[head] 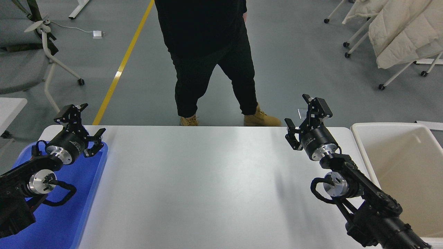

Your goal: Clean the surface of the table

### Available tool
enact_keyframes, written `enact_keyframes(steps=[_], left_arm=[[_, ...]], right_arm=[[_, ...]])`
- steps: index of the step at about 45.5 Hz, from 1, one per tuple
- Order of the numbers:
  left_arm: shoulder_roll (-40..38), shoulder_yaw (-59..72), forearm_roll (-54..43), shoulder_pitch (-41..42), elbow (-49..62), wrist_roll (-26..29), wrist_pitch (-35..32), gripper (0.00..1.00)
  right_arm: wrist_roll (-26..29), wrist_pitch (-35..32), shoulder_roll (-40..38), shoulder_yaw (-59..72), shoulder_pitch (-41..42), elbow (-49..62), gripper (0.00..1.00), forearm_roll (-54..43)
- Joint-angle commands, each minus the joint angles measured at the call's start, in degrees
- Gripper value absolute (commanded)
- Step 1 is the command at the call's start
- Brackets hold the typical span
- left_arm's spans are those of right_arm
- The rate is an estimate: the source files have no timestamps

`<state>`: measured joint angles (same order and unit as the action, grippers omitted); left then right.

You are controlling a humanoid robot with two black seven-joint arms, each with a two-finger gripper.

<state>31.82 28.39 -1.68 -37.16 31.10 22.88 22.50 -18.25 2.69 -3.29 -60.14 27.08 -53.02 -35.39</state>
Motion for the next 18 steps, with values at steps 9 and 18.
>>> enact_keyframes(steps=[9,18], left_arm=[[0.0,0.0,0.0,0.1,0.0,0.0,0.0,1.0],[0.0,0.0,0.0,0.0,0.0,0.0,0.0,1.0]], right_arm=[[-2.0,-1.6,3.3,-2.4,-0.1,5.2,1.0,-1.4],[-2.6,-1.6,3.3,-2.3,0.2,7.1,1.0,-2.5]])
